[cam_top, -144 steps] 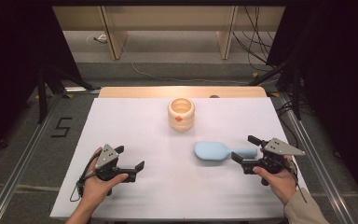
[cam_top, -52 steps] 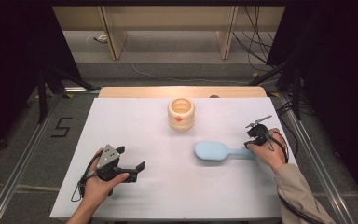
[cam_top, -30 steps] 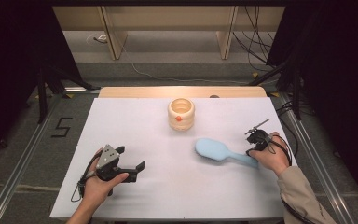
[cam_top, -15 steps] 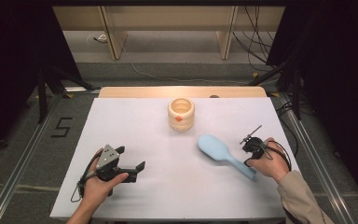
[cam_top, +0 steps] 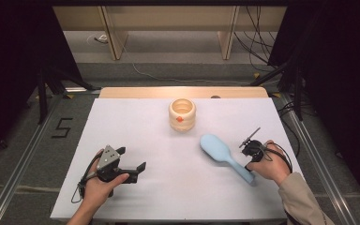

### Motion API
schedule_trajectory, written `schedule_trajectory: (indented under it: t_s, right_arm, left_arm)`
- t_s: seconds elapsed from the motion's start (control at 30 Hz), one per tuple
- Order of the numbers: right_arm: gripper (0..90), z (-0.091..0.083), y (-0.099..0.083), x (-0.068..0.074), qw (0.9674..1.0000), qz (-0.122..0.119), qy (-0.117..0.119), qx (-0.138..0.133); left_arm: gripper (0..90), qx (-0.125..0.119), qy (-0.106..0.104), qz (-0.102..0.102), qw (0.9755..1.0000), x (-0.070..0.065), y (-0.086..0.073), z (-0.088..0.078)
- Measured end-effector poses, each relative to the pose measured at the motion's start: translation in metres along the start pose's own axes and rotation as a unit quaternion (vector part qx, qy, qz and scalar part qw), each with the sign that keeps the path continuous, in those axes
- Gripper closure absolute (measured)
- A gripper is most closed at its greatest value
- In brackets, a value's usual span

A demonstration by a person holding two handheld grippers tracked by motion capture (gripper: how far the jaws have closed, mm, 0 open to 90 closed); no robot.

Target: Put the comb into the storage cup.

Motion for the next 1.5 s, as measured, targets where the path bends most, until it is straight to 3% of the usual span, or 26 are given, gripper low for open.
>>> schedule_trajectory:
  t_s: [0.67,0.9,1.1,1.3,1.37,1.4,1.5]
  right_arm:
    - [89.9,0.0,0.0,0.002,1.0,0.003,0.006,0.004]
    - [84.1,-0.003,0.001,0.001,1.0,0.001,-0.002,-0.003]
    - [72.6,-0.015,0.005,0.001,0.9994,-0.011,-0.018,-0.028]
    - [53.4,-0.026,0.009,0.004,0.9981,-0.006,-0.027,-0.054]
    - [45.1,-0.028,0.009,0.005,0.9983,0.003,-0.023,-0.054]
    - [35.2,-0.029,0.009,0.007,0.9984,0.002,-0.015,-0.055]
    - [29.3,-0.029,0.009,0.01,0.9985,0.002,-0.008,-0.054]
  left_arm:
    - [0.3,0.001,0.0,0.0,1.0,0.0,0.0,0.0]
    - [0.3,0.0,0.001,-0.001,1.0,0.0,0.0,0.0]
    - [0.3,0.0,0.0,0.0,1.0,0.0,0.0,0.0]
    - [0.3,0.0,0.001,0.0,1.0,0.0,0.0,0.0]
    - [0.3,0.0,0.0,0.0,1.0,0.0,0.0,0.0]
    - [0.3,0.0,0.0,0.0,1.0,0.0,0.0,0.0]
    - [0.4,0.0,0.0,0.0,1.0,0.0,0.0,0.001]
Point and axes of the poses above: each handheld gripper's, and its own axes: z roughly forward along the jaws, y roughly out of its top, x roughly to its left, the point moved 4 cm from there along z, roughly forward along the jaws, and after that the axes turned 6 degrees about -x, right-handed, at the moved point
